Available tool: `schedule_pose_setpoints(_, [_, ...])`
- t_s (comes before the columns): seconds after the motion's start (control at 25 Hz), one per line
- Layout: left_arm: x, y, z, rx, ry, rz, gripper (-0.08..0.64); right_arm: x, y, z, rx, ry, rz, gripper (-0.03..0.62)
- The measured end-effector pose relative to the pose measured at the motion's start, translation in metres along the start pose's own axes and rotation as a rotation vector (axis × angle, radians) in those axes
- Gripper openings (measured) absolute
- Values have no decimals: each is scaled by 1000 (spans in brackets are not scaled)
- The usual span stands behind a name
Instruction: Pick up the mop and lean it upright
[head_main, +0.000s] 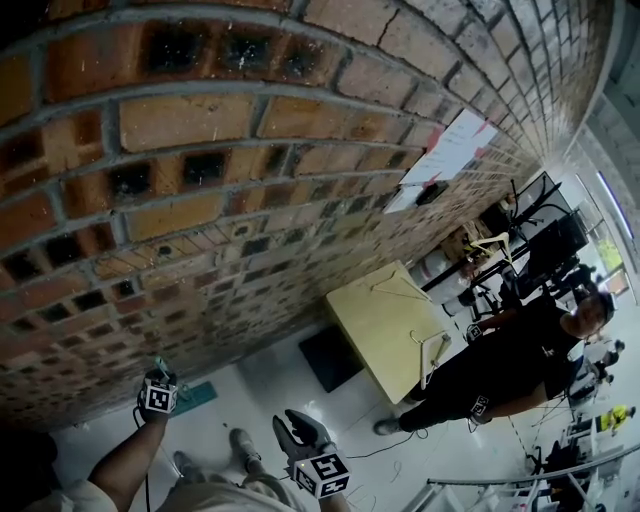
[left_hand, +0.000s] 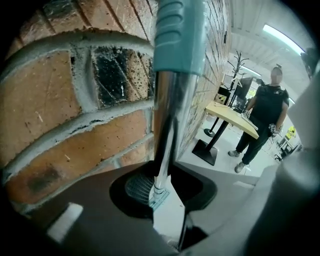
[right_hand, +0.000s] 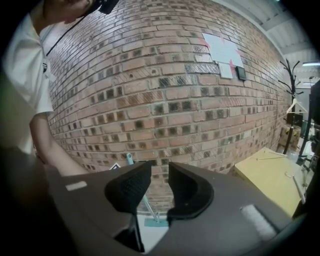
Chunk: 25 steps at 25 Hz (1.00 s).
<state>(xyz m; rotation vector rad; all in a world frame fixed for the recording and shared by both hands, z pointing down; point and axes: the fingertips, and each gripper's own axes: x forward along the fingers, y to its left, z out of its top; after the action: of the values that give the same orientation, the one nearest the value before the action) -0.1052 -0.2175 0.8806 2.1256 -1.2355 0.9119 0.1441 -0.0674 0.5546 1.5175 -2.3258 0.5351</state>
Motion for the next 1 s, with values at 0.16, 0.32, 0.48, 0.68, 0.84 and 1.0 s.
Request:
schedule_pose_setpoints(0.16, [3,11,4,-18,-6,29,124,-3,0,1,4,-3,-14,110])
schedule_pose_setpoints(0.32, [6,17,-5,-83,29,30,151,-3,2,5,-1,-13,-20,110])
schedule_pose_setpoints(0.48, [6,18,-7,-130,34,12,178,-4,3,6,-4,-15,-24,110])
schedule_pose_setpoints(0.68, [9,20,-8,-126,38,13,192,-4,3,3,-2,-9,-29,110])
schedule_pose_setpoints(0.84, [7,21,-10,-120,54,30,214,-4,4,3,-1,-8,-29,110])
schedule_pose_setpoints(1.0, [5,17,-10,-124,53,24,233,-6,3,1,4,-4,-33,110])
